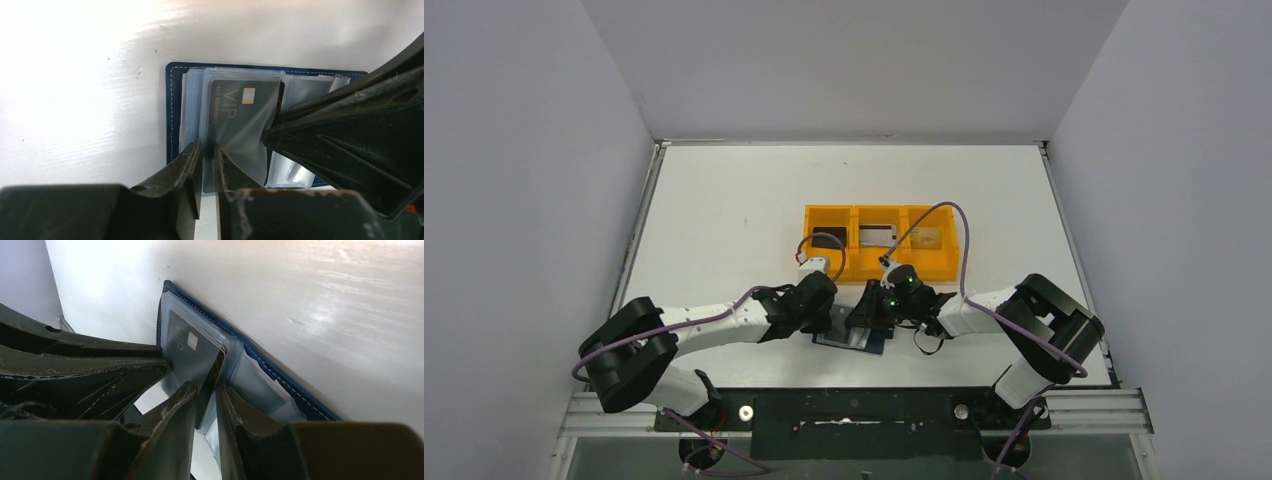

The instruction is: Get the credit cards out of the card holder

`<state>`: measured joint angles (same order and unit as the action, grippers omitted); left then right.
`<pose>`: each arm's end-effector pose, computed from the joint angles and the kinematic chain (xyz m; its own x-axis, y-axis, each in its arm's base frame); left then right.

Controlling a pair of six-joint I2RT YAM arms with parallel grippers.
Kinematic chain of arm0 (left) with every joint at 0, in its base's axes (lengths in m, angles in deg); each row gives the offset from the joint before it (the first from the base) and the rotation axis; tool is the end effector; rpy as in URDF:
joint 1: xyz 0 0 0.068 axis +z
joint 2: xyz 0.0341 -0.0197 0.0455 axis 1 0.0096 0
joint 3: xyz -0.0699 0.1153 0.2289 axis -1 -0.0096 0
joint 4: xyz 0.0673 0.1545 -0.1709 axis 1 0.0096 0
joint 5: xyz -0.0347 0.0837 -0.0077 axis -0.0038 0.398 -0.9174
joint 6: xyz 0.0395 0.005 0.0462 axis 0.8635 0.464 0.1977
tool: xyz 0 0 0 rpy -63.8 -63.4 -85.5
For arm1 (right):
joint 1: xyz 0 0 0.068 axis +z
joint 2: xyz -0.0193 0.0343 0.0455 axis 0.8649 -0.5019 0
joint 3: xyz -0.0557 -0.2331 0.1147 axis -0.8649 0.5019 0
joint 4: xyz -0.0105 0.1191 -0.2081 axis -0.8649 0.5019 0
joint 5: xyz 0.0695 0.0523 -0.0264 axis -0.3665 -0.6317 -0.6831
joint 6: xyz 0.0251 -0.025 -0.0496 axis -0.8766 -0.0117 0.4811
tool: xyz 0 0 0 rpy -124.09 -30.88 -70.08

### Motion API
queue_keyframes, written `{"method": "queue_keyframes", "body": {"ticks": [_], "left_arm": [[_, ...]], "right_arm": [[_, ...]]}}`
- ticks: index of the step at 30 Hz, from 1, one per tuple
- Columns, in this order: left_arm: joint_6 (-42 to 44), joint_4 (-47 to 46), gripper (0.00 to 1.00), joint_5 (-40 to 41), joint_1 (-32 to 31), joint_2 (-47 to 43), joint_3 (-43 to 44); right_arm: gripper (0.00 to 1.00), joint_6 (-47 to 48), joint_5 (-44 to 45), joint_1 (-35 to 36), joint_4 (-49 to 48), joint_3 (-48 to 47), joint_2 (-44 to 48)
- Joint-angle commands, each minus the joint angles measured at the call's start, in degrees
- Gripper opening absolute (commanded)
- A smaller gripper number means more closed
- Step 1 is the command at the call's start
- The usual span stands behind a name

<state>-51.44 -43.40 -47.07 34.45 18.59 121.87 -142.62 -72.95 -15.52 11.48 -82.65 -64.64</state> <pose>0.1517 -0.1985 0.1579 -0.8605 -0.0304 -0.5086 0.1311 0.9514 -0.2788 0.1804 0.2026 0.1275 -0.9720 0.1025 -0.2116 -0.1041 0.6192 0.7783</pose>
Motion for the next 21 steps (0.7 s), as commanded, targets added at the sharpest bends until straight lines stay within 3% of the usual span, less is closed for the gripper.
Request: {"method": "queue_keyframes", "body": {"ticks": [1, 6, 12, 21], "left_arm": [[-2.17, 0.34, 0.08, -1.93, -0.77, 4.61, -1.77], [-2.55, 0.49, 0.05, -2.07, -0.97, 5.35, -1.51], [-3.09, 0.32, 0.04, -2.51, -1.07, 4.91, -1.59], [-4.01, 1.35, 0.05, -1.11, -1.07, 3.73, -1.80]], "right_arm": [[0.24, -5.56, 5.74, 2.80, -2.52, 1.44, 1.80], [0.20, -6.30, 11.49, 6.73, 2.51, -0.95, 2.27], [0.01, -7.62, 14.60, 7.23, 2.17, 0.42, 4.51], [0.00, -6.81, 11.82, 4.70, 1.97, 3.35, 11.91]]}}
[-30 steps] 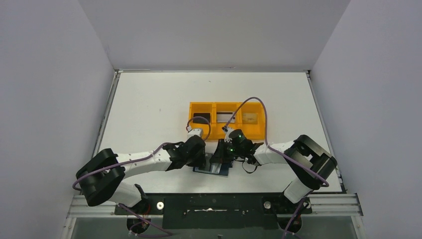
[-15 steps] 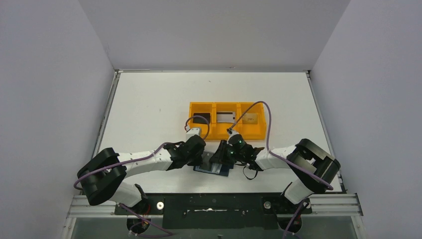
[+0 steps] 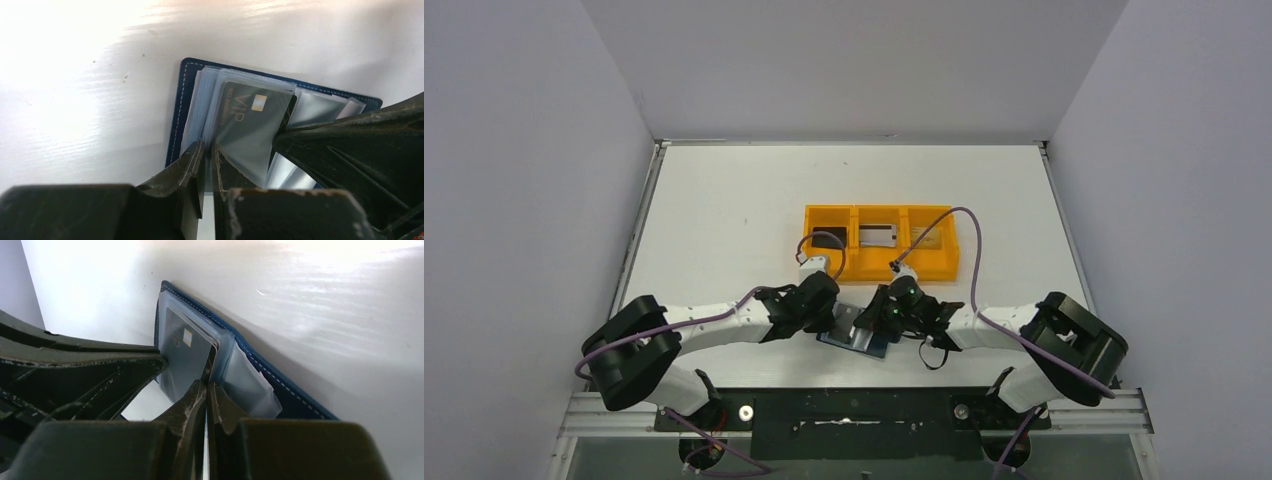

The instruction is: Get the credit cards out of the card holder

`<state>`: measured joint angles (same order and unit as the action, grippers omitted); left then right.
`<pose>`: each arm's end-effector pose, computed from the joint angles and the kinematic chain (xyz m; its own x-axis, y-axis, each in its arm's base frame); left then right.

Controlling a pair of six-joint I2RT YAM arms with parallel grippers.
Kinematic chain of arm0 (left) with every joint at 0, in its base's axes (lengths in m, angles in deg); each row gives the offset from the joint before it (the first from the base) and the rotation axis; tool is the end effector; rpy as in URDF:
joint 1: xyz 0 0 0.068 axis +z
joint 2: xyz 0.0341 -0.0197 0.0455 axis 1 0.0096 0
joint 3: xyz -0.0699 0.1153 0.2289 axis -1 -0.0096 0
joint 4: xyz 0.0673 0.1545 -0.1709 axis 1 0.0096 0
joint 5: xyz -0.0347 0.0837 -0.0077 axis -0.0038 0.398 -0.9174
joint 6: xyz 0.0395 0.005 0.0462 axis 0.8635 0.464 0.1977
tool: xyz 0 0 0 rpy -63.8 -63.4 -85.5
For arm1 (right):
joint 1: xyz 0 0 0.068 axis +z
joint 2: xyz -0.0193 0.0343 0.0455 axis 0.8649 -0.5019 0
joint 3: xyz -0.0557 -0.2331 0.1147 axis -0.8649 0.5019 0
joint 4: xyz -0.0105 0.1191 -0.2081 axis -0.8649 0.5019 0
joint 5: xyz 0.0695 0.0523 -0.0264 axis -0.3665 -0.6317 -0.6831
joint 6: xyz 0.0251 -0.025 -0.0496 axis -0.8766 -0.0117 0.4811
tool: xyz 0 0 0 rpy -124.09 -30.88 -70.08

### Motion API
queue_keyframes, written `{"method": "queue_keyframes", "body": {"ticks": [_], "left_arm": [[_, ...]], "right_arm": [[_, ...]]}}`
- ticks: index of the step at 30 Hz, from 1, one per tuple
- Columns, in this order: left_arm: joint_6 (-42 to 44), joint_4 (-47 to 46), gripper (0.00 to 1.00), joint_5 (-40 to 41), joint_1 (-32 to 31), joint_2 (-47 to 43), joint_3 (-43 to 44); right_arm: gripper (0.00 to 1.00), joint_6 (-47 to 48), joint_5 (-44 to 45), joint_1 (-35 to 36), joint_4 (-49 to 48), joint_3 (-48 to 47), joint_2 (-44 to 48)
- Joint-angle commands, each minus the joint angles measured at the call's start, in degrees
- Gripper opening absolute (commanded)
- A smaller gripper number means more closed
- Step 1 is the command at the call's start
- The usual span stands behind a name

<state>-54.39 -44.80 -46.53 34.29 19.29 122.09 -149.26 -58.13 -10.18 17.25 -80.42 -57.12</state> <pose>0.1536 -0.2017 0.1578 -0.8580 -0.0858 -0.5063 0.0892 0.9461 -0.3115 0.1584 0.1984 0.1383 -0.9333 0.2495 -0.2583 -0.0130 0.6953 0.7186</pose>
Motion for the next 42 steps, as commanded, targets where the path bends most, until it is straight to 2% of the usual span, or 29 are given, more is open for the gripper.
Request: {"method": "queue_keyframes", "body": {"ticks": [1, 4, 7, 10, 18, 26, 30, 35, 42], "left_arm": [[-1.11, 2.78, 0.05, -1.70, -0.92, 2.98, -1.97], [-1.14, 2.61, 0.04, -1.74, -0.94, 3.09, -1.97], [-1.04, 2.33, 0.04, -2.19, -0.92, 3.18, -1.84], [-1.07, 1.84, 0.04, -2.85, -0.87, 3.37, -1.75], [-1.21, 2.00, 0.04, -2.89, -0.94, 2.92, -1.61], [-1.06, 2.18, 0.04, -2.88, -0.92, 3.23, -1.26], [-1.05, 1.96, 0.04, -3.05, -0.92, 3.42, -1.11], [-0.86, 2.03, 0.04, -3.38, -0.92, 3.45, -0.91], [-0.68, 1.65, 0.04, -4.05, -0.93, 3.45, -0.82]], "right_arm": [[0.00, -0.10, -3.40, -0.98, -3.74, 1.65, 4.86], [0.03, 0.01, -4.60, -1.57, -3.36, 2.46, 5.22], [0.19, -0.27, -5.77, -1.53, -4.21, 2.55, 4.52], [0.26, -0.41, -6.17, -0.68, -5.40, 1.94, 2.91], [0.26, 1.88, 3.11, 3.24, 6.01, -2.13, 1.55], [0.25, 1.44, 10.28, 3.53, 14.33, -3.50, 5.65], [0.24, 0.52, 9.43, 3.60, 13.14, -3.43, 4.21], [0.23, -0.54, 6.52, 3.71, 6.35, -2.72, 1.66], [0.20, -0.25, 7.36, 4.31, 7.19, -4.77, -0.95]]}}
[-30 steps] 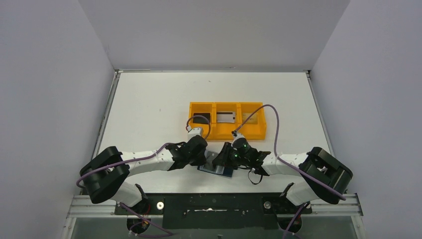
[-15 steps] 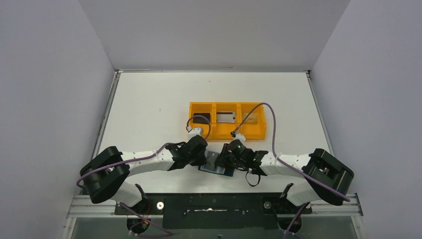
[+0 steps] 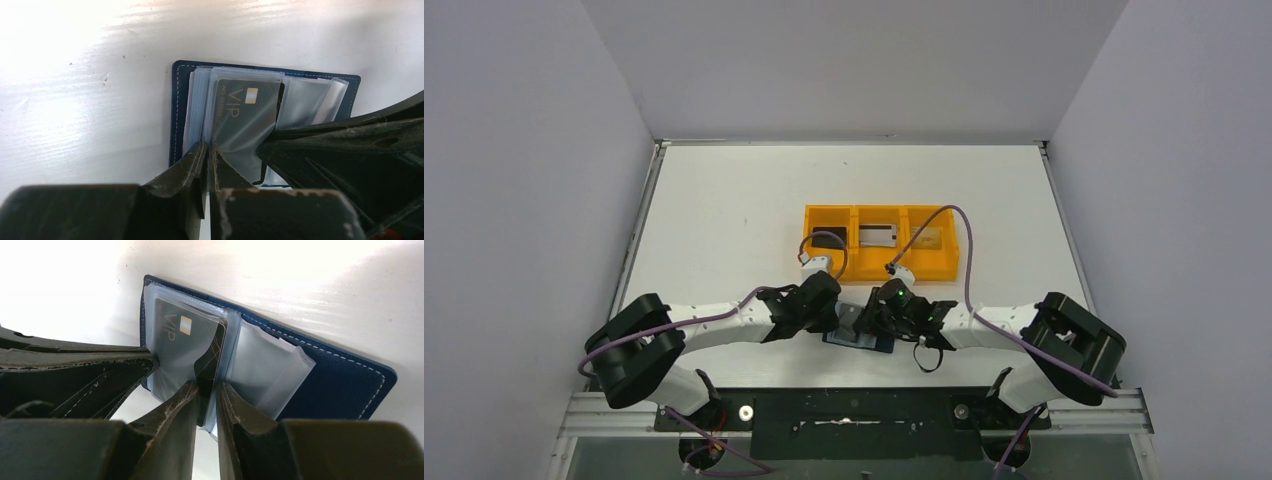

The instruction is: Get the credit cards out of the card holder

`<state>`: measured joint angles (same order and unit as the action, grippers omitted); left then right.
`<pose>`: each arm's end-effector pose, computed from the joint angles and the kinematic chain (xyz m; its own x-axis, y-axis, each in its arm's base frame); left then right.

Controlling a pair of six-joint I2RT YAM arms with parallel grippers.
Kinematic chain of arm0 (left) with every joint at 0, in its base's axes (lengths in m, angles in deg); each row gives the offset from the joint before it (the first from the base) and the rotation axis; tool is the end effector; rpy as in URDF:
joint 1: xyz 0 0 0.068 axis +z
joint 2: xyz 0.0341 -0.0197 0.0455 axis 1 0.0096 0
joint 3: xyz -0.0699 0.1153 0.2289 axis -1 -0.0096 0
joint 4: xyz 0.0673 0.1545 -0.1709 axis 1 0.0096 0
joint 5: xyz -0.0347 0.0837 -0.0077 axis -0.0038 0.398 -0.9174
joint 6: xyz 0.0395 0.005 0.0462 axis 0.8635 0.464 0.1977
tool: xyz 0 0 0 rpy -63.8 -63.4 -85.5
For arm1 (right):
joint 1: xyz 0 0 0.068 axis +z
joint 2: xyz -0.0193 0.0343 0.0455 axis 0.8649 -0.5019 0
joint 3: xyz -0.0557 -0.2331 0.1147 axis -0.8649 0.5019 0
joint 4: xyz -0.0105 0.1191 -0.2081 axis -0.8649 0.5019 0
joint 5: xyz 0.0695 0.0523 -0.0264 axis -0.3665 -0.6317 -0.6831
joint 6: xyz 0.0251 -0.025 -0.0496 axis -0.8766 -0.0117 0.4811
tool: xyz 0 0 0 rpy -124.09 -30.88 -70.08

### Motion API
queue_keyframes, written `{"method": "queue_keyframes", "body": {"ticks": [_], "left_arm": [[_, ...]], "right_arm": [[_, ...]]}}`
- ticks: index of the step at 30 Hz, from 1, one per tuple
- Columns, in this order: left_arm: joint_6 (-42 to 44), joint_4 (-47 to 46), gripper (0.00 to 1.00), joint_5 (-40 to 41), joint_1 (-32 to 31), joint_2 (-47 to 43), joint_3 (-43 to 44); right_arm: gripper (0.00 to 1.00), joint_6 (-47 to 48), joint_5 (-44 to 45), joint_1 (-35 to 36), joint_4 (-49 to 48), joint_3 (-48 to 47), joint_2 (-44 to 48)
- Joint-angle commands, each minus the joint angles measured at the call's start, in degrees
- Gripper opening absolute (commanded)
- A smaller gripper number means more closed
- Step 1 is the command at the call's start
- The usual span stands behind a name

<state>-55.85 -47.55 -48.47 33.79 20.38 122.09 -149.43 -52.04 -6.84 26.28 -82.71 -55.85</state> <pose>0.1538 -0.2086 0.1563 -0.8662 -0.1051 -0.4885 0.0914 0.9278 -0.3618 0.1480 0.2012 0.1399 -0.9293 0.2366 -0.2835 0.0051 0.7759 0.6309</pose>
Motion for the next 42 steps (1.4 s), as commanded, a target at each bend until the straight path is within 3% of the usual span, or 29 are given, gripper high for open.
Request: {"method": "queue_keyframes", "body": {"ticks": [1, 7, 15, 22, 25, 31, 42], "left_arm": [[0.79, 4.36, 0.04, -2.15, -0.42, 2.44, -0.82], [0.63, 4.79, 0.04, -1.47, -0.51, 2.22, -1.16], [-0.01, 6.34, 0.04, 0.40, -0.42, 1.80, -1.53], [-0.18, 5.66, 0.04, -0.10, -0.48, 1.91, -1.61], [0.05, 5.02, 0.04, -0.89, -0.50, 1.97, -1.69], [0.30, 5.06, 0.04, -1.29, -0.49, 1.92, -1.44], [0.54, 4.40, 0.04, -1.96, -0.50, 1.82, -1.61]], "right_arm": [[0.20, -0.14, 1.57, 1.08, -1.33, -2.78, -2.42], [0.00, -0.22, 2.85, 1.57, 0.30, -2.79, -1.34], [0.00, -0.34, -0.20, -1.72, -1.74, 2.48, 5.59], [0.00, -1.08, -2.96, -3.41, -3.59, 4.47, 6.38], [0.11, -1.71, -3.40, -3.38, -5.88, 4.21, 5.08], [0.23, -2.29, -3.57, -3.39, -7.76, 1.89, 0.57], [0.28, -1.57, -4.15, -2.50, -9.27, 0.90, -3.07]]}}
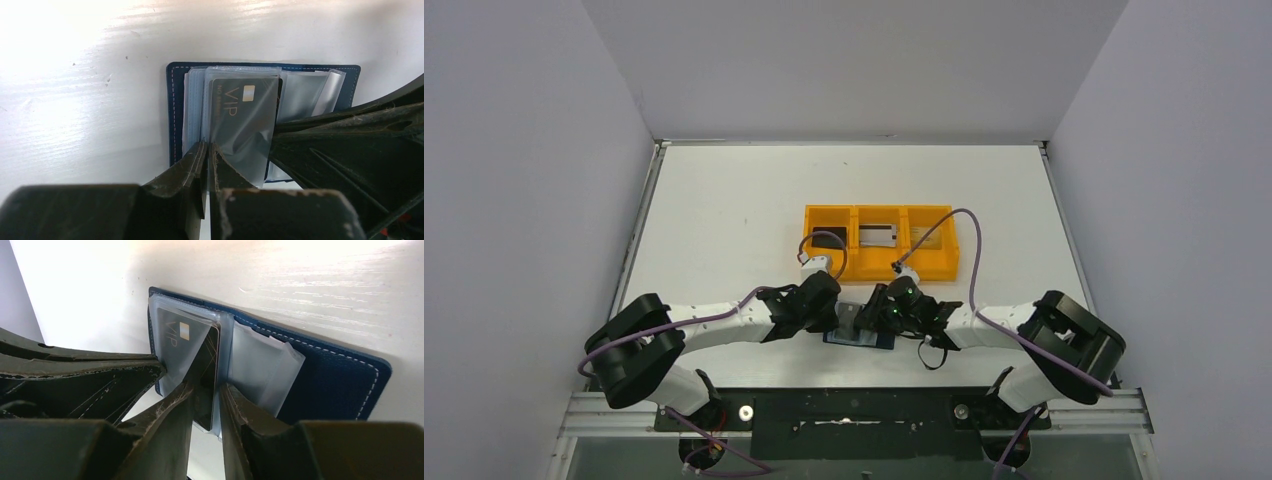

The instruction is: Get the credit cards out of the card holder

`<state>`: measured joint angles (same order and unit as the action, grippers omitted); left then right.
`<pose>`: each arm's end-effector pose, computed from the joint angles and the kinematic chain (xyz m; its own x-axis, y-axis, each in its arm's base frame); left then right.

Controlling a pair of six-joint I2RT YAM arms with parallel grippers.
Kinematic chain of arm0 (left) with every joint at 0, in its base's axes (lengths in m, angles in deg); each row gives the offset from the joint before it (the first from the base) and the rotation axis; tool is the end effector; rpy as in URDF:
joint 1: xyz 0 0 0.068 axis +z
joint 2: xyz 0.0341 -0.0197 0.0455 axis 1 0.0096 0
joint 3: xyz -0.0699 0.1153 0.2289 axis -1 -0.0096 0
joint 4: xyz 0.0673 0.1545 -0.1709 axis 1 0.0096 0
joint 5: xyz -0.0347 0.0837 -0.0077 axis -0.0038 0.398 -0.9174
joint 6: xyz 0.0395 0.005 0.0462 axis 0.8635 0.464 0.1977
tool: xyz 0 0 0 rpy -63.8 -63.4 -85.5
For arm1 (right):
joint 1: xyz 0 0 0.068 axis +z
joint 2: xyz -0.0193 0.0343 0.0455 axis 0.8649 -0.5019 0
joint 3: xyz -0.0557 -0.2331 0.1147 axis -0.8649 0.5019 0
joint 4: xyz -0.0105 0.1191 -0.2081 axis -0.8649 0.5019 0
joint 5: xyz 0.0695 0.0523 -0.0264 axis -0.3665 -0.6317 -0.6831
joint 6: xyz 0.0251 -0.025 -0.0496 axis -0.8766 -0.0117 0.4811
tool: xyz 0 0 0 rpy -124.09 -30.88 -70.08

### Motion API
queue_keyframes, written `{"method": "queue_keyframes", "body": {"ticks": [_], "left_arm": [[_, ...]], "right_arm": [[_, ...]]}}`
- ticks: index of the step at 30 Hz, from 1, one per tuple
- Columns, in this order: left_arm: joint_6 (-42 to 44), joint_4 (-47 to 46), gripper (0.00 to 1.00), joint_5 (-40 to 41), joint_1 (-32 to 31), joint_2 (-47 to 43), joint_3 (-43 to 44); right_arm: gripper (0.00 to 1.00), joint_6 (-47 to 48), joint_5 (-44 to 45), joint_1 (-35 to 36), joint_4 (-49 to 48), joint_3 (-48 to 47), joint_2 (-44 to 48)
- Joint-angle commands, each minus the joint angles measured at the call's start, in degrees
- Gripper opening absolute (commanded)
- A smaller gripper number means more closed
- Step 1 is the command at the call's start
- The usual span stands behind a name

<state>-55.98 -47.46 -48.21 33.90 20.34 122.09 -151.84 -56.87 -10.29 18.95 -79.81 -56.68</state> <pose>0.1542 -0.2080 0.1564 -0.8647 -0.1098 -0.4902 0.0862 0.9289 -0.3601 0.1564 0.1937 0.1345 -0.9299 0.2899 -0.2263 0.0489 0.7073 0.7053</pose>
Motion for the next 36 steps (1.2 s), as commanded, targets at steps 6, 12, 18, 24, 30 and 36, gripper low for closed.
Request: {"method": "queue_keyframes", "body": {"ticks": [6, 12, 18, 24, 30, 36], "left_arm": [[0.71, 4.65, 0.04, -1.98, -0.66, 1.63, -1.48], [0.52, 5.19, 0.04, -1.32, -0.61, 1.35, -1.64], [0.40, 5.46, 0.05, -0.98, -0.61, 1.68, -1.51], [0.29, 5.29, 0.05, -1.03, -0.62, 1.56, -1.71], [0.40, 5.16, 0.07, -1.21, -0.61, 1.61, -1.53], [1.19, 6.17, 0.23, -1.75, -0.61, -0.50, -0.66]], "right_arm": [[0.10, 1.81, 9.66, 4.25, 12.33, -8.53, -3.96], [0.00, 1.47, 11.62, 4.06, 13.22, -6.40, 0.67], [0.00, 2.04, 9.29, 1.77, 12.04, -2.96, 5.27], [0.00, 1.20, 7.05, -0.12, 9.84, 0.67, 8.51], [0.00, 0.13, 6.90, -0.37, 9.69, 1.61, 9.57], [0.12, -1.55, 6.71, -0.39, 6.58, 3.82, 9.75]]}}
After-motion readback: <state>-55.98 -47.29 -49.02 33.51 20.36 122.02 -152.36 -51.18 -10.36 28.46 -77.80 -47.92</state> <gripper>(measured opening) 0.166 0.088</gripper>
